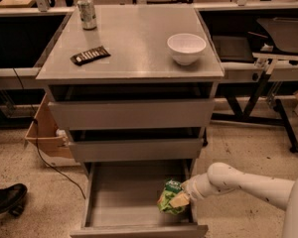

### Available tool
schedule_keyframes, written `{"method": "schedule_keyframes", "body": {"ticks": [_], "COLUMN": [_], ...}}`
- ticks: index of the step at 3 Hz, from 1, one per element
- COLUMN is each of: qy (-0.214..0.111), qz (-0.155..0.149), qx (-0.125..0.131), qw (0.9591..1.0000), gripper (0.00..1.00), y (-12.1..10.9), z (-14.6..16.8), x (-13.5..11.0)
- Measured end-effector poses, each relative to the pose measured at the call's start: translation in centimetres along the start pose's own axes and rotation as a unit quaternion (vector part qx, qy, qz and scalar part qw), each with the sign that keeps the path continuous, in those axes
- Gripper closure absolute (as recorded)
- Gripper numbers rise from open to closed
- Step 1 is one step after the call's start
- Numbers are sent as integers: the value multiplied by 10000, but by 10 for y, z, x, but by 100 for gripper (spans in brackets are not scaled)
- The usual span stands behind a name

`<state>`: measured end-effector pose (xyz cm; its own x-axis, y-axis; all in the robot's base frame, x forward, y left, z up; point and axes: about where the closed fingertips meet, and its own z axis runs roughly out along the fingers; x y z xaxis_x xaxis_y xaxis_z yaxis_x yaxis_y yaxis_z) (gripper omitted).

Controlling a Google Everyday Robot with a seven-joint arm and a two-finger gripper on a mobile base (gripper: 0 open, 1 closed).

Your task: Pick green rice chip bag from bottom drawer and place on counter

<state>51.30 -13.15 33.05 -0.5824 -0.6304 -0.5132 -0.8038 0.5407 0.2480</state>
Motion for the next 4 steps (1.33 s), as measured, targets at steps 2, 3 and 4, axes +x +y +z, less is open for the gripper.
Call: {"method": "schedule_keyframes", "body": {"ticks": [2,3,4], "qy": [195,282,190], "qz": [15,-69,-282], "qx": [19,91,311], "qw": [9998,9995,9989], "gripper": [100,100,100], "y": [13,38,59], "z": [-18,-56,-111], "x": [3,3,-9]}}
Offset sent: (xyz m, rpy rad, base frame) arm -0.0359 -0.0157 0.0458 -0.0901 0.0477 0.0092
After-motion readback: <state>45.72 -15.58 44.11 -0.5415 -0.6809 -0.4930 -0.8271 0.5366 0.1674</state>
